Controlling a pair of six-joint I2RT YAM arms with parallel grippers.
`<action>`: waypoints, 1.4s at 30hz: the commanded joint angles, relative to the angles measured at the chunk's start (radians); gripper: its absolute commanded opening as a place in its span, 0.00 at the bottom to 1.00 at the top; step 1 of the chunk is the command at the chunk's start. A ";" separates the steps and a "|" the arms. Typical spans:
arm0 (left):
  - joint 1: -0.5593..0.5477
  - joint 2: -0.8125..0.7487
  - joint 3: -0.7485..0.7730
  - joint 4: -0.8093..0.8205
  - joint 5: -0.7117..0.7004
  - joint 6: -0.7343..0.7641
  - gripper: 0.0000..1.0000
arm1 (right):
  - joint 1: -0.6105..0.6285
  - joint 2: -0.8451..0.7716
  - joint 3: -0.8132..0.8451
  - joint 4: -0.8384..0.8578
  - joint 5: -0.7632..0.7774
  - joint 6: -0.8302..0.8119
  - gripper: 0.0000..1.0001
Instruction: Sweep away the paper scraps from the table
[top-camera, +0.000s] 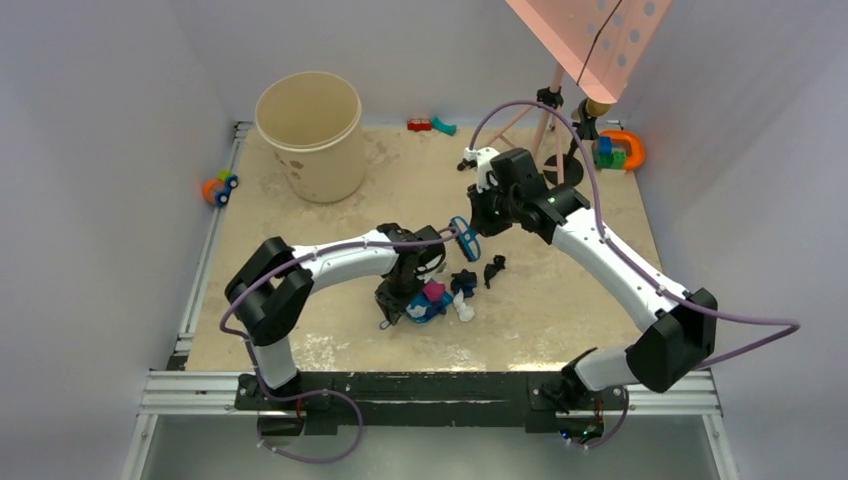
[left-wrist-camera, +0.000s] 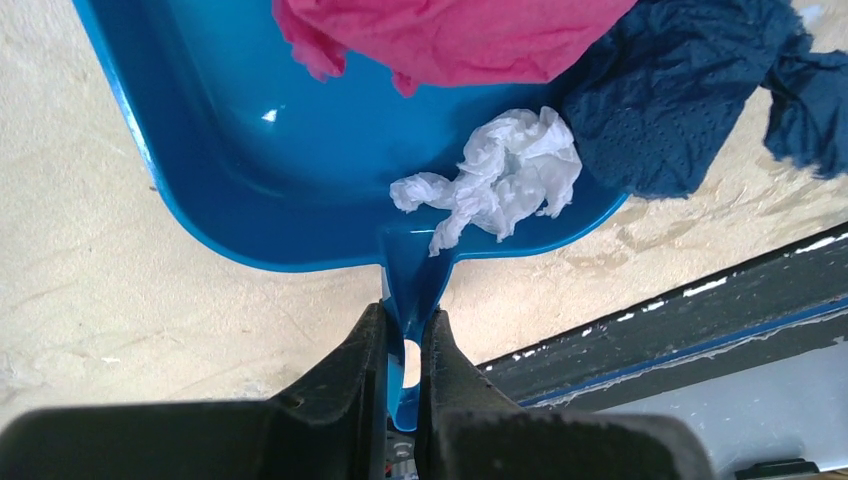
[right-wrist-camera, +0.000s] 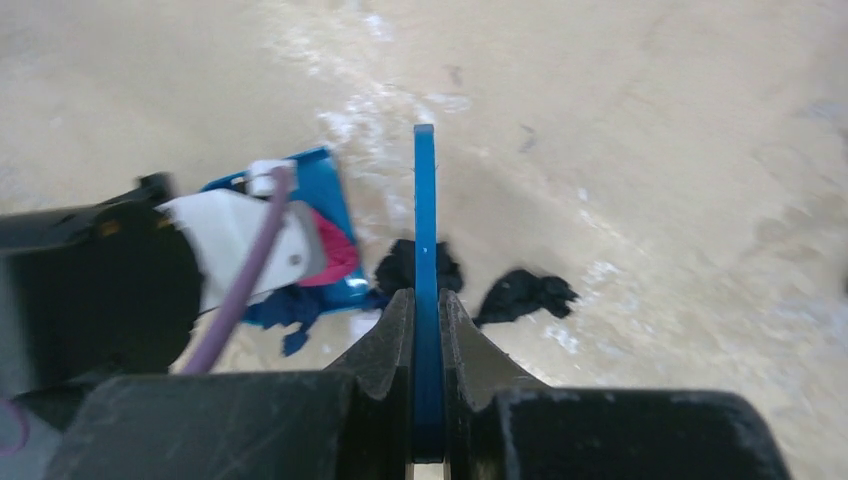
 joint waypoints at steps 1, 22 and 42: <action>-0.020 -0.063 -0.020 -0.038 -0.036 -0.010 0.00 | -0.001 0.014 0.042 -0.136 0.336 0.057 0.00; -0.124 0.009 0.029 -0.099 0.009 0.053 0.00 | 0.023 0.127 -0.145 -0.065 0.400 0.115 0.00; -0.123 0.115 0.070 0.072 0.012 0.001 0.00 | 0.209 0.096 -0.322 0.278 -0.089 0.341 0.00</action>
